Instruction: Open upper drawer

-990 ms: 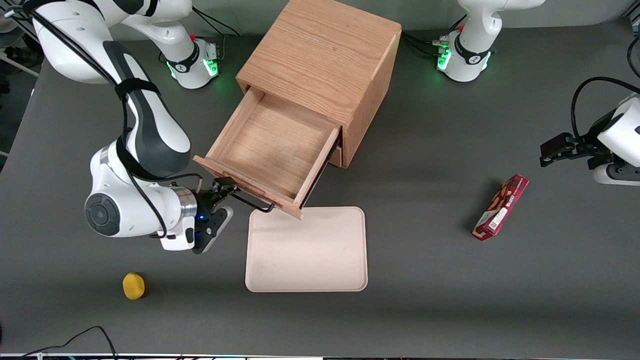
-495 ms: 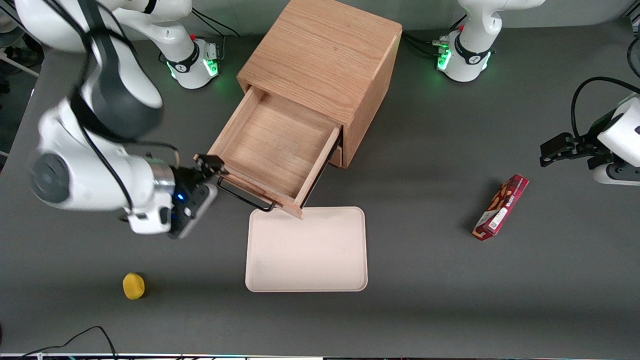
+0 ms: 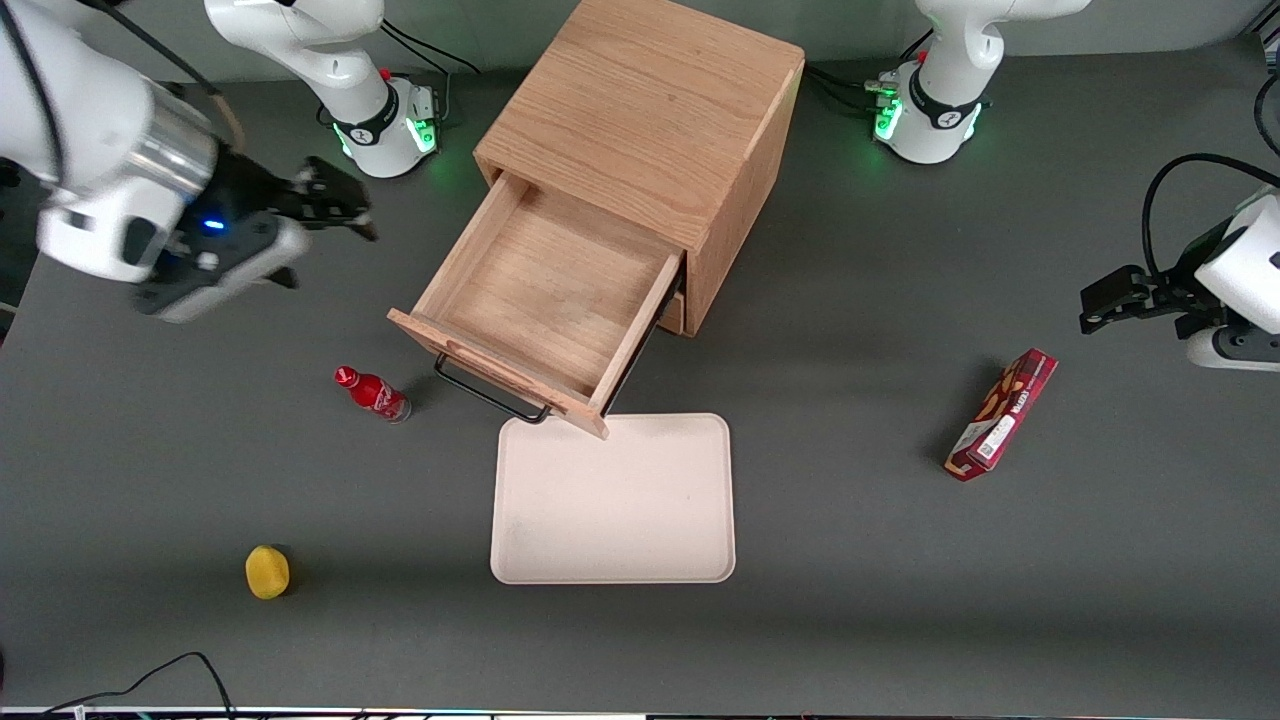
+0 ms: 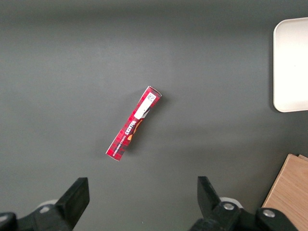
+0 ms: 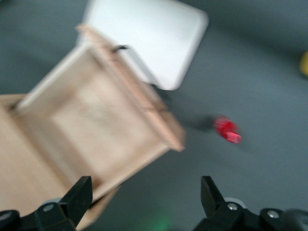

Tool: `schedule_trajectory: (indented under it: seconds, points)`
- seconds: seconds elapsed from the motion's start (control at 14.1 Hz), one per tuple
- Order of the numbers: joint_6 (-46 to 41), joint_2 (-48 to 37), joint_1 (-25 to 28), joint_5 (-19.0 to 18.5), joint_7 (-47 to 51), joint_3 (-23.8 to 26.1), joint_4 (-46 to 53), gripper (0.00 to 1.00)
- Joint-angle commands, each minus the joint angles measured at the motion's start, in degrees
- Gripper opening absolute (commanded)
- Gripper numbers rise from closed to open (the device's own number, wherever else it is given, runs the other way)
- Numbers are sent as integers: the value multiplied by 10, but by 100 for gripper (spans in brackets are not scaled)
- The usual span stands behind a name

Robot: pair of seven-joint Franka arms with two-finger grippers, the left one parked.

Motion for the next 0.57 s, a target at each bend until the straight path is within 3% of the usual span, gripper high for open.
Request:
schedule_trajectory:
  seconds: [0.0, 0.14, 0.21, 0.35, 0.49]
  points:
    - [-28, -34, -3, -39, 69, -15, -28, 100]
    - [-30, -69, -9, -29, 72, -50, -88, 100]
    - [-13, -89, -9, -5, 72, -78, -131, 100]
    - [64, -139, -7, 8, 73, -116, -251, 100]
    - [142, -183, -9, 6, 91, -119, -351, 100]
